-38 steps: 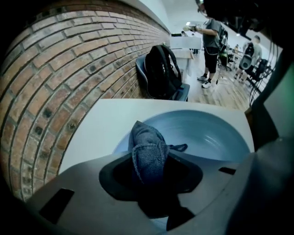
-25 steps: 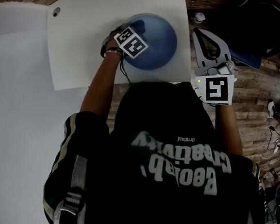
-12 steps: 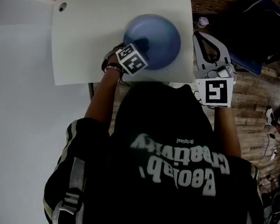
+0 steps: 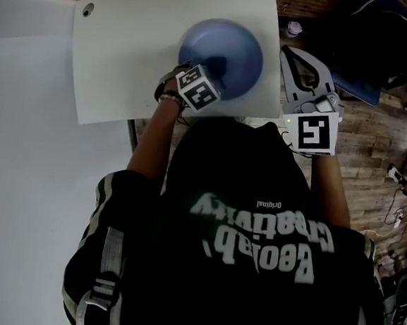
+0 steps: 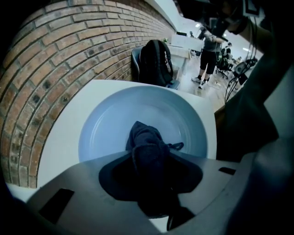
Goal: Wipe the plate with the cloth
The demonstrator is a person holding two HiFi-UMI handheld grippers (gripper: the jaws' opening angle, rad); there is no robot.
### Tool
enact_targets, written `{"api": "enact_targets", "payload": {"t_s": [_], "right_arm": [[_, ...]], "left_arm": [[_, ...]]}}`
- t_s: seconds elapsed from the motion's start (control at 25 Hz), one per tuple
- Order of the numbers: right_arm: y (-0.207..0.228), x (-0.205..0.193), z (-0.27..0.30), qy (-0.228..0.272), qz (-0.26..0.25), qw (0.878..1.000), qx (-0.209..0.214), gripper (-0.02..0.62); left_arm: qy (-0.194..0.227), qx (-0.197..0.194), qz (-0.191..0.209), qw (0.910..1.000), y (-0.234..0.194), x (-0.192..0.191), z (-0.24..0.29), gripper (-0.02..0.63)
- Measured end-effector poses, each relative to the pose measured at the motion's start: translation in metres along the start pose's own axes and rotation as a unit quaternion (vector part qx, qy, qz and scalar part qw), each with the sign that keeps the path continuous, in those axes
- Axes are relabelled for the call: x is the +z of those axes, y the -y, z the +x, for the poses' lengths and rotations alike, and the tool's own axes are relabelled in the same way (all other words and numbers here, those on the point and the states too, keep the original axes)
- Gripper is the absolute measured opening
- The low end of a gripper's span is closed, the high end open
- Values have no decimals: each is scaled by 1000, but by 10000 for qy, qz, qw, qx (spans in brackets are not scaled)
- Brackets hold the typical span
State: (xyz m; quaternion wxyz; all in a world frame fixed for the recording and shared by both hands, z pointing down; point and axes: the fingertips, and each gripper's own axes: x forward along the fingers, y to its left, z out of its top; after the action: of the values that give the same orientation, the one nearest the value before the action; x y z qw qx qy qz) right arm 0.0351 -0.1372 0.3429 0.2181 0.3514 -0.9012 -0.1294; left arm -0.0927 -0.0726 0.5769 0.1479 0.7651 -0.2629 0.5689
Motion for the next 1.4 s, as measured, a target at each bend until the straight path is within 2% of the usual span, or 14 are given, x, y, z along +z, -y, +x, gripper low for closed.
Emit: {"api": "enact_targets", "payload": {"t_s": [0.24,0.44,0.72,0.88,1.4], "right_arm": [[0,0,2,-44,-23,10000,26,-6],[-1,0,6,-29,-18,10000,72,-6],[-1,3,11,48,17,9999,98,-6],[-4,2,12,44,24,9999,126,-6],[-8,4,8,51,42,9999,105,-6]], "left_arm": [[60,109,74,9999,-9,22,5,144],[75,284,-55,9996,-13,29,16,147],[261,325,-234,9989,-13,28,15,144],[263,225,-334,9988,-13,28,17,144],[252,320,-358,9985,-14,26,16,143]]}}
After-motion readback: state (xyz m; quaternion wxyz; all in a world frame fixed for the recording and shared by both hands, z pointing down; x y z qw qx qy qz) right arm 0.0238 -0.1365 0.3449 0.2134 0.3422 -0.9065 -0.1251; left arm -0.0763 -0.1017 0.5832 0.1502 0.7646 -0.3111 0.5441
